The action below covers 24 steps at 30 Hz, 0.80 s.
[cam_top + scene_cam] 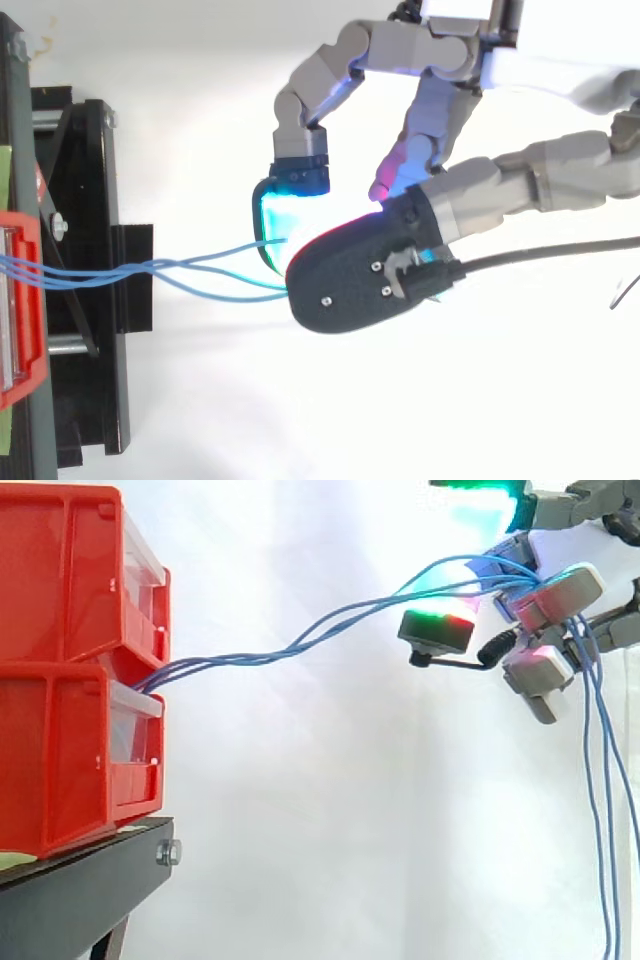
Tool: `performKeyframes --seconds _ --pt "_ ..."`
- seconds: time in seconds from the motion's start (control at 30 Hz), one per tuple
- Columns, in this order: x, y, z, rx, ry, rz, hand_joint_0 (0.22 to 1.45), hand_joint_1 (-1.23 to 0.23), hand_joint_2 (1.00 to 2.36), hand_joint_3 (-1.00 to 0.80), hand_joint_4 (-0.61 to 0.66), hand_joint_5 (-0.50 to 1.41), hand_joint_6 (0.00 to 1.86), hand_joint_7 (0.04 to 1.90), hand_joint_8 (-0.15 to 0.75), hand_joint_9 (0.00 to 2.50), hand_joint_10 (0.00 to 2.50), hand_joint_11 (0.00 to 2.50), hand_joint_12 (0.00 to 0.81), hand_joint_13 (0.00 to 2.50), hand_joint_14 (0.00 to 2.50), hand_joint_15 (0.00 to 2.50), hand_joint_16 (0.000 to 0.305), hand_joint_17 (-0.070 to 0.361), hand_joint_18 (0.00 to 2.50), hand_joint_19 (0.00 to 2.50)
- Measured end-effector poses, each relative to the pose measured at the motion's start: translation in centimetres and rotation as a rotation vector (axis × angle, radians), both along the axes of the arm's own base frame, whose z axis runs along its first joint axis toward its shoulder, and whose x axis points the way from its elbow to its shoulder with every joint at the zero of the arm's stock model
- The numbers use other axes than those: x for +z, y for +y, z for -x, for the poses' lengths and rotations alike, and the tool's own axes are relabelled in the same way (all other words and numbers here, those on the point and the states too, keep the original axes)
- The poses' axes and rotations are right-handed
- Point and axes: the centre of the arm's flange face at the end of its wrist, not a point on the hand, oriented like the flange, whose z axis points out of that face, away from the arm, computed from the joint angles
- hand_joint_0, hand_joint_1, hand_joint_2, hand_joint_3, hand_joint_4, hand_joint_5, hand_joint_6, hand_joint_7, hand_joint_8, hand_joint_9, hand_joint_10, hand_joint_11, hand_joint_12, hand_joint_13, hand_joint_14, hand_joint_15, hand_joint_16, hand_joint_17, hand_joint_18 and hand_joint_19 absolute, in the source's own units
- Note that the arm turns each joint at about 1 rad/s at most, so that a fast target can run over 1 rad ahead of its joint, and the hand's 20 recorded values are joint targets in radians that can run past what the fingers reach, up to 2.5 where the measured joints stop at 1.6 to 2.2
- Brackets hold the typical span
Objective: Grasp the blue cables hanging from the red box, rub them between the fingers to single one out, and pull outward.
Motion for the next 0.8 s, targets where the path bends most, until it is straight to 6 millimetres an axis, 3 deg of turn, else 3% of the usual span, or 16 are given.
performKeyframes --seconds 0.4,0.57,0.8 --pt "0.12 0.09 -0.02 -0.003 -0.004 -0.01 0.55 -0.64 1.0 -0.43 0.05 -0.13 0.84 0.99 0.242 1.46 0.02 0.92 0.341 1.09 0.03 0.82 0.05 0.112 0.86 0.74" --pt "0.14 0.11 -0.03 -0.004 -0.005 -0.018 0.57 -0.72 1.02 -0.12 0.01 -0.12 0.9 1.05 0.269 1.49 0.02 0.91 0.367 1.13 0.03 0.8 0.056 0.125 0.94 0.69" --pt "0.15 0.12 -0.02 -0.004 -0.005 -0.021 0.6 -0.79 1.02 0.02 -0.05 -0.12 0.92 1.08 0.269 1.49 0.02 0.91 0.362 1.14 0.03 0.81 0.054 0.121 0.94 0.7"
